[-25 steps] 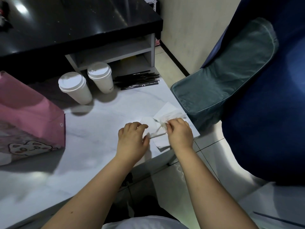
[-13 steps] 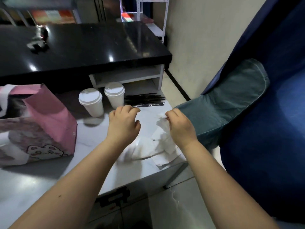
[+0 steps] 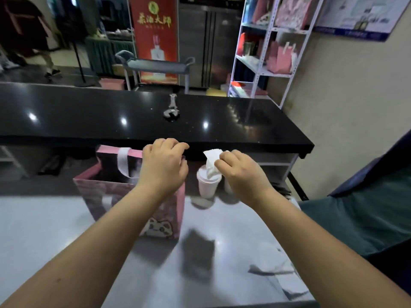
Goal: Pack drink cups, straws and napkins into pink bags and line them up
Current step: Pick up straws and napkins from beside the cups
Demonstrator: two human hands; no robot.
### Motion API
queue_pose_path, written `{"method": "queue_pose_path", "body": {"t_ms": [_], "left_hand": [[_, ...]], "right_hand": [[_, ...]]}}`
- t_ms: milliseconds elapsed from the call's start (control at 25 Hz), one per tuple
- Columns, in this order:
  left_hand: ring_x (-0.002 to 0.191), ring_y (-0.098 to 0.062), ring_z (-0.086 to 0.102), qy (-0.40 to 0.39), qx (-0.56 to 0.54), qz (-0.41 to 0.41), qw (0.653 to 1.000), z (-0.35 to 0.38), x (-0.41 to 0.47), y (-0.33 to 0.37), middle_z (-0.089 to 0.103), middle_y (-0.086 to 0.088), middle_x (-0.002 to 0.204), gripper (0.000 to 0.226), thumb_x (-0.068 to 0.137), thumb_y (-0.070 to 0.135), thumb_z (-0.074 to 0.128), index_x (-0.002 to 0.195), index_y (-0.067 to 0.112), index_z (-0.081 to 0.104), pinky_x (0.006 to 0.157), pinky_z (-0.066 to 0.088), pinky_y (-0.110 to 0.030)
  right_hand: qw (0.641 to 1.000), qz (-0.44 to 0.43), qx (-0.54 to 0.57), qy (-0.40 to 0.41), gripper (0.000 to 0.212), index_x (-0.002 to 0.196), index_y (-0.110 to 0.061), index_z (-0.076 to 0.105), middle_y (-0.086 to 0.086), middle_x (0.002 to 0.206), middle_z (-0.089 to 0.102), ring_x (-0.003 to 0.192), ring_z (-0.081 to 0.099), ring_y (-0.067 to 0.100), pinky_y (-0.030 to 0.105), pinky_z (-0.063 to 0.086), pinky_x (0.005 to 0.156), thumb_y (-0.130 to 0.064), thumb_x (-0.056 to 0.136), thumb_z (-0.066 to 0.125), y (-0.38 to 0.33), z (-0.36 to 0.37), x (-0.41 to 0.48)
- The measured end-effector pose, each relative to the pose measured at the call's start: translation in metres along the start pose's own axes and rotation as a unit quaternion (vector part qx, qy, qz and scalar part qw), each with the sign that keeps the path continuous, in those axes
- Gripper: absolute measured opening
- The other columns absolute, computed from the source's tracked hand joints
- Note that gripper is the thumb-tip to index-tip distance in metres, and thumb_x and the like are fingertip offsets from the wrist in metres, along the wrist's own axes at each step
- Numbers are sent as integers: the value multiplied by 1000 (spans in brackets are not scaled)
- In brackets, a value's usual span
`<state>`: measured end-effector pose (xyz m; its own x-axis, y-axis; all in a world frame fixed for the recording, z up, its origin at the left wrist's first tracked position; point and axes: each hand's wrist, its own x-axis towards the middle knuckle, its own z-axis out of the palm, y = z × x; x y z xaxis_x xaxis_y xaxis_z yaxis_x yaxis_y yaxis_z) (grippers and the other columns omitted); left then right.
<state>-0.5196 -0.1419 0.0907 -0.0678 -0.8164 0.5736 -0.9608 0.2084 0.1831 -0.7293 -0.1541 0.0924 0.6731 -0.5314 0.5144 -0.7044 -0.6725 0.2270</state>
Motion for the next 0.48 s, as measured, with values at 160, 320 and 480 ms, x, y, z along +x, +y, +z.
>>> {"method": "queue_pose_path", "body": {"t_ms": [160,320,480], "left_hand": [[108,-29,54,-1,-4,-28,1000,-27,-3,-78,63,-3,111,37,80,19,66,117,17,66,90,37,-43],[93,-18,60,-77,-80,-70,991,-44,-7,-163,64,8,96,25,80,26,67,104,25,68,80,48,-35],[97,-14,61,-193,-88,-40,976,-38,-2,-219,64,13,101,34,77,27,69,110,34,65,80,51,-32]], "right_hand": [[998,-46,12,45,21,71,-1,60,14,73,58,59,45,28,42,47,54,19,69,57,-44,5,65],[994,-44,90,51,13,81,1,66,14,85,63,71,56,31,42,51,63,12,75,63,-91,5,121],[976,-34,213,41,14,87,-2,67,10,95,63,85,59,28,37,52,72,7,76,65,-125,15,157]]}}
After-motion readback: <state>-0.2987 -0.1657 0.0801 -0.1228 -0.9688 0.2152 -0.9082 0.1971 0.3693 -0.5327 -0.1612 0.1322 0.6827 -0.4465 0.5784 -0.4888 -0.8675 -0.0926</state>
